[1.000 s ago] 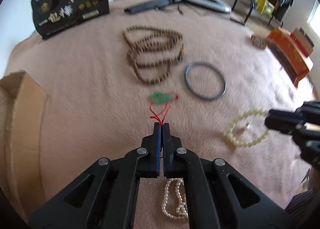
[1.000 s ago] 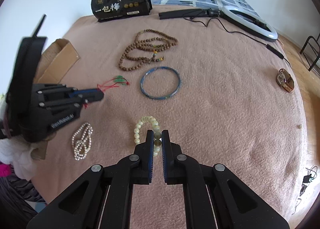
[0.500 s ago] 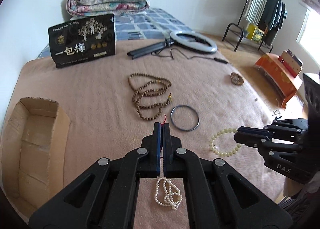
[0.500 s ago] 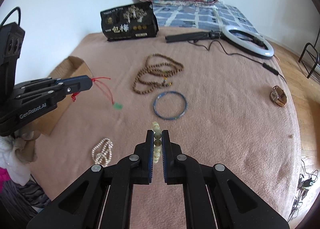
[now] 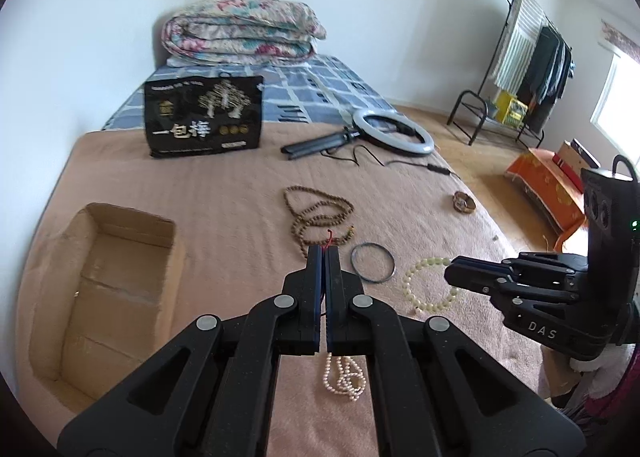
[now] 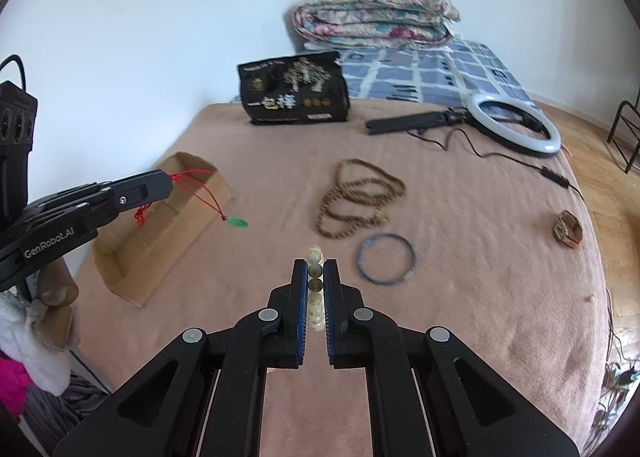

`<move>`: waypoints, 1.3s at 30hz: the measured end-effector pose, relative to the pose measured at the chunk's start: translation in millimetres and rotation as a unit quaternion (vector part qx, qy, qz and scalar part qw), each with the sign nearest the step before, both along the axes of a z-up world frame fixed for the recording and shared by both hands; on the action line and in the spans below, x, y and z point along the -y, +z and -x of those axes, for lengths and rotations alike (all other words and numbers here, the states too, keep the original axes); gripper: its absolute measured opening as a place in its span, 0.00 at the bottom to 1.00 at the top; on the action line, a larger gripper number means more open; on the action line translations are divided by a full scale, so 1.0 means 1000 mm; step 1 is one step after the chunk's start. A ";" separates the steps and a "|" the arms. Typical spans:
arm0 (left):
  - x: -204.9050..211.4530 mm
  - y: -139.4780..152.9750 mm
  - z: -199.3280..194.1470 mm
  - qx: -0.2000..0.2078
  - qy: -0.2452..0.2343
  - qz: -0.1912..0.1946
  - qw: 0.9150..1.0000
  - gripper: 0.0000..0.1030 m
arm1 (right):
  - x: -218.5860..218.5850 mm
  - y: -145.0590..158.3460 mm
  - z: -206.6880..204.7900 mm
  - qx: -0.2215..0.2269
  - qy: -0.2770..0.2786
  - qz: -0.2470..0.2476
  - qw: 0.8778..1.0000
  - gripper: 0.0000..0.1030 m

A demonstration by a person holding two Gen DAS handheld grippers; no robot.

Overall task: Organize jewelry
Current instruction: 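Carry the red string and jade bracelet over the cardboard box with both grippers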

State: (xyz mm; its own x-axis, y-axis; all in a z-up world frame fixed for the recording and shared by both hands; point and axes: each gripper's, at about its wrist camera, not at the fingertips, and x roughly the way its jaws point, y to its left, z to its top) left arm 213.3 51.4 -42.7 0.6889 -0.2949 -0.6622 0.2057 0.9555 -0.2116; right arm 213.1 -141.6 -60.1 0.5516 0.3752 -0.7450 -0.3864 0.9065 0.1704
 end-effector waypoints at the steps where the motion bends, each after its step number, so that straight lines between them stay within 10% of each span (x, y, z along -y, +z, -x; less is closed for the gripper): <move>1: -0.006 0.002 0.003 0.002 0.004 0.002 1.000 0.00 | -0.006 0.002 0.000 0.002 0.005 -0.003 1.000 0.06; 19: -0.137 0.006 0.050 0.005 0.118 0.006 0.993 0.00 | -0.129 0.012 0.001 0.018 0.102 -0.024 0.994 0.06; 39: -0.217 -0.054 0.056 -0.072 0.197 -0.002 0.978 0.00 | -0.235 -0.025 -0.013 -0.013 0.148 -0.003 0.989 0.06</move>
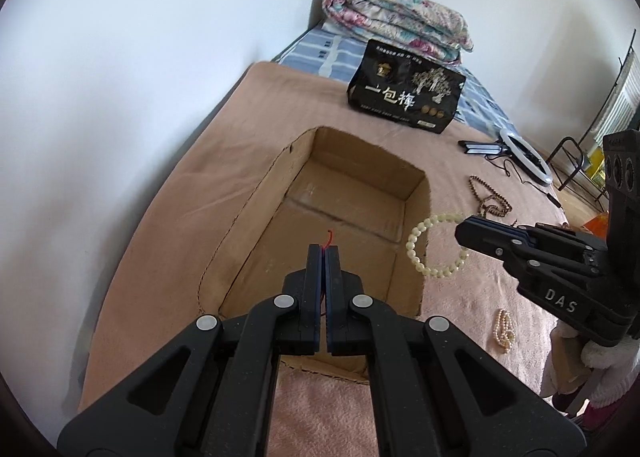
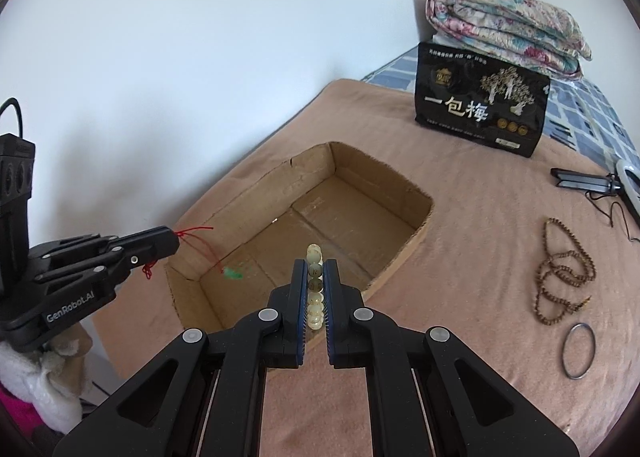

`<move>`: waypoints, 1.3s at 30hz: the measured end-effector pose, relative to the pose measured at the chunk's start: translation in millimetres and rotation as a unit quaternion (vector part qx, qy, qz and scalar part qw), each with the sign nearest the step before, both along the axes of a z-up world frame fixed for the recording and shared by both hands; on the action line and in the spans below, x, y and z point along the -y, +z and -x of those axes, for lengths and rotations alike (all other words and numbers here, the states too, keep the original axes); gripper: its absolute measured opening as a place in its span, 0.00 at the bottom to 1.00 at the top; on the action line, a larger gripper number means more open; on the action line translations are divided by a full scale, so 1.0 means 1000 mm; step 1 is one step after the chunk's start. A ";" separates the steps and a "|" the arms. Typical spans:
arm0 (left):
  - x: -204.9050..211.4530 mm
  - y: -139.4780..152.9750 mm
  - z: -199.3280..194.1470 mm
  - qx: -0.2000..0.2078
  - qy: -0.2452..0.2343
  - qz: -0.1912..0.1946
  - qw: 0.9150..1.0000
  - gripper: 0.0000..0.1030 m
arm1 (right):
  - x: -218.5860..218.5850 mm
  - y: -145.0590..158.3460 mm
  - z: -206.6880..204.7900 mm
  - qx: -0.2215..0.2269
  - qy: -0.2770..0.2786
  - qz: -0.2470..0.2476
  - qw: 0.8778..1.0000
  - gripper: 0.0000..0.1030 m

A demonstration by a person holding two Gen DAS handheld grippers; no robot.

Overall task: Organize jewelry
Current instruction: 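Carry the red string and jade bracelet over the cardboard box with both grippers, then open right gripper to drop the bracelet in the box while left releases the string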

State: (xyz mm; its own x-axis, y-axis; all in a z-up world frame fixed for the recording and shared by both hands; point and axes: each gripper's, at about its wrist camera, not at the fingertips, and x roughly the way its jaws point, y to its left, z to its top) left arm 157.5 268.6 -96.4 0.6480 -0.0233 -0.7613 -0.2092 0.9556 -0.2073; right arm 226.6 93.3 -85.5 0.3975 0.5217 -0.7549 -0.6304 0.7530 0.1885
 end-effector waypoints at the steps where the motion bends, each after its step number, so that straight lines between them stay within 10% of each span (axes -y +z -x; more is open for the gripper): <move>1: -0.001 -0.002 0.000 -0.003 0.001 0.000 1.000 0.00 | -0.002 -0.003 -0.001 -0.002 0.000 0.002 1.000 0.06; 14: -0.004 -0.011 -0.009 -0.022 0.011 0.009 1.000 0.00 | -0.010 -0.023 -0.009 -0.022 -0.016 0.014 1.000 0.06; 19: 0.000 -0.010 -0.010 -0.023 0.013 -0.001 1.000 0.00 | -0.006 -0.020 -0.007 -0.010 -0.022 0.019 1.000 0.60; 25: 0.002 -0.007 -0.010 -0.015 0.016 -0.006 1.000 0.31 | 0.002 -0.019 -0.005 -0.003 -0.031 0.024 0.999 0.61; 39: 0.036 0.010 -0.019 0.020 -0.006 -0.018 1.000 0.31 | 0.043 -0.006 0.000 0.022 -0.057 0.035 0.998 0.63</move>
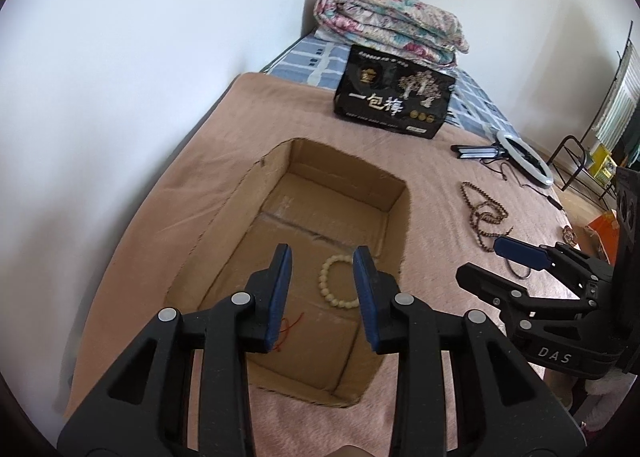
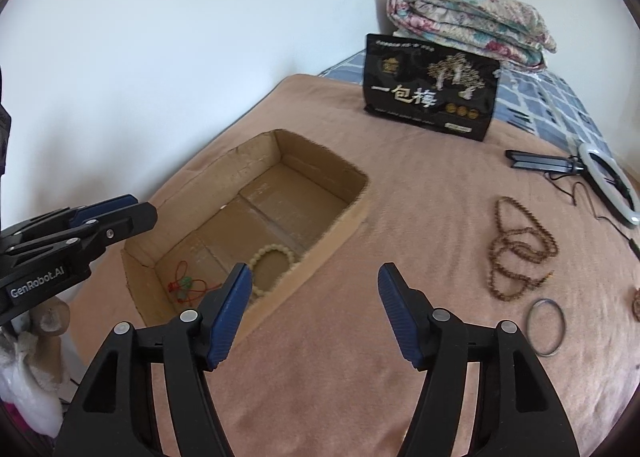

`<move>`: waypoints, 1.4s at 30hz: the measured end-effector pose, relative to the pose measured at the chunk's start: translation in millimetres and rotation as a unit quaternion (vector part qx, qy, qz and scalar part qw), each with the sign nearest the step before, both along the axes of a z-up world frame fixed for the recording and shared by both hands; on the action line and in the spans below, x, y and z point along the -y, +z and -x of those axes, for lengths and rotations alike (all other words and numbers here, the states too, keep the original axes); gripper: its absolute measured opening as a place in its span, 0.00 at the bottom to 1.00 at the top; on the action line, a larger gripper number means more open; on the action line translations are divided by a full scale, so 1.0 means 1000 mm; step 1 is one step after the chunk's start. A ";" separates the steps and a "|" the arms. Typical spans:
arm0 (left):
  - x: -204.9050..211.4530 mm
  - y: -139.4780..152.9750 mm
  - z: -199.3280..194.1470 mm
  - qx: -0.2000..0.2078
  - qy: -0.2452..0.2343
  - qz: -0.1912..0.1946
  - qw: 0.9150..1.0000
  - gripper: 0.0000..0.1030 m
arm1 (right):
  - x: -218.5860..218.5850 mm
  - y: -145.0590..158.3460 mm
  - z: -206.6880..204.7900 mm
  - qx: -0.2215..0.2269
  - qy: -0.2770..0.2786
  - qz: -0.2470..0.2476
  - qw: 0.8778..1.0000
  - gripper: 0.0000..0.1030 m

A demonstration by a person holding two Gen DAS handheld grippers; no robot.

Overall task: Organize jewelry
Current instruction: 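Open right gripper to drop the bracelet in the box while left releases the string, then move left gripper to the white pearl necklace while right gripper approaches the loose pearl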

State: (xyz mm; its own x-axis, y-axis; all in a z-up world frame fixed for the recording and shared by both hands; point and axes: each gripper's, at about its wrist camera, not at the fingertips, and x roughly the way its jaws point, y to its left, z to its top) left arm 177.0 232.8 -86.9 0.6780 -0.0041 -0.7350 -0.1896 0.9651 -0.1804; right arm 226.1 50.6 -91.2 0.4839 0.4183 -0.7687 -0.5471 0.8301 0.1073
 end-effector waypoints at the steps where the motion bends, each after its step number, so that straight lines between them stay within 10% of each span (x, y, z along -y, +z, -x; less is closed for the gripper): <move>1: 0.004 0.001 -0.001 0.004 -0.005 -0.002 1.000 0.31 | 0.005 0.002 0.000 0.002 -0.003 0.000 1.000 0.63; 25: 0.130 0.012 -0.039 0.017 -0.142 0.007 0.990 0.44 | 0.181 0.030 -0.012 0.026 -0.137 0.007 0.990 0.63; 42: 0.197 -0.037 -0.033 -0.063 -0.225 0.033 0.972 0.44 | 0.279 0.006 0.003 -0.023 -0.197 -0.005 0.980 0.63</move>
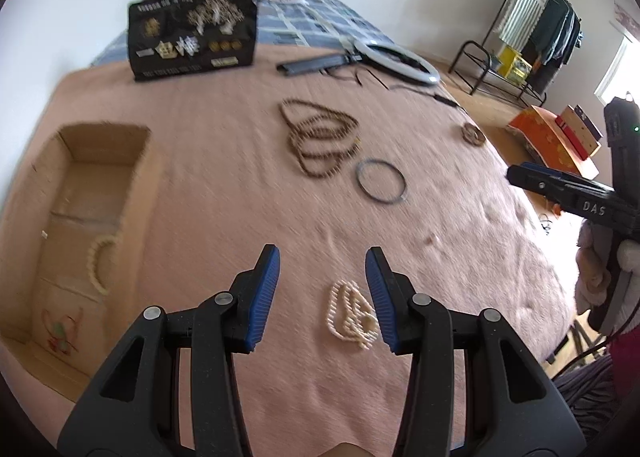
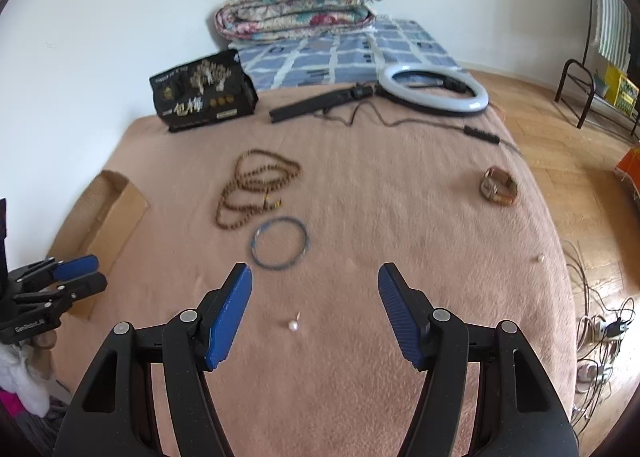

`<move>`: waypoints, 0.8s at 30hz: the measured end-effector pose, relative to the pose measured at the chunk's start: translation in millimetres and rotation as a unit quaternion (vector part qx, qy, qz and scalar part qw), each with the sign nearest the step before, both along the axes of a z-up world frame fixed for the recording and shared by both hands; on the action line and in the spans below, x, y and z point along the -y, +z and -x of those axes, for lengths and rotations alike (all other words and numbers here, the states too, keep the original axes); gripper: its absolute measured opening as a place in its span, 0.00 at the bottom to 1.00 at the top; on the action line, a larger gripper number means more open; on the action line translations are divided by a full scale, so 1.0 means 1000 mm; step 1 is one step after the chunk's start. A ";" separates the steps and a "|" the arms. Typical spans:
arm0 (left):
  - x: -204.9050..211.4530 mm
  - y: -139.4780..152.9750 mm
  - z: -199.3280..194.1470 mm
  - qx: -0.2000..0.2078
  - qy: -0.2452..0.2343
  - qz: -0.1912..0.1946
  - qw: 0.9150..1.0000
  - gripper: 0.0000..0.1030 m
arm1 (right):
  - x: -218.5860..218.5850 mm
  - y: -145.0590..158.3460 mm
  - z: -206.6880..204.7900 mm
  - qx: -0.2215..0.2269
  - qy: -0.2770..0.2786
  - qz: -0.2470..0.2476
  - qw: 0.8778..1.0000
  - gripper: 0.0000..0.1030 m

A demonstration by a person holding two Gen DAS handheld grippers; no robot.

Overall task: Organize jewelry
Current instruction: 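Move left gripper to the white pearl necklace while right gripper approaches the loose pearl, then close left gripper on the pearl necklace while right gripper pinches the loose pearl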

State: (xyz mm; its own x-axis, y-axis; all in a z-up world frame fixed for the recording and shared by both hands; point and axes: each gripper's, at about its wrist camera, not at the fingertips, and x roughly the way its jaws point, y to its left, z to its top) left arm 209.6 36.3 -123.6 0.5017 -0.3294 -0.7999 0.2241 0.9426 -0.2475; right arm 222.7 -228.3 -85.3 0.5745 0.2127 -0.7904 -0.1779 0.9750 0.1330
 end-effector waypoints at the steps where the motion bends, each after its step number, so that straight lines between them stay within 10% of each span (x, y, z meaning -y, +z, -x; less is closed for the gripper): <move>1: 0.002 -0.004 0.002 -0.006 -0.002 0.004 1.000 0.44 | 0.000 -0.004 0.002 -0.005 0.004 -0.002 1.000 0.63; 24: 0.047 -0.075 0.026 -0.081 -0.037 -0.026 0.996 0.44 | -0.018 -0.086 0.014 -0.046 0.065 0.018 0.997 0.63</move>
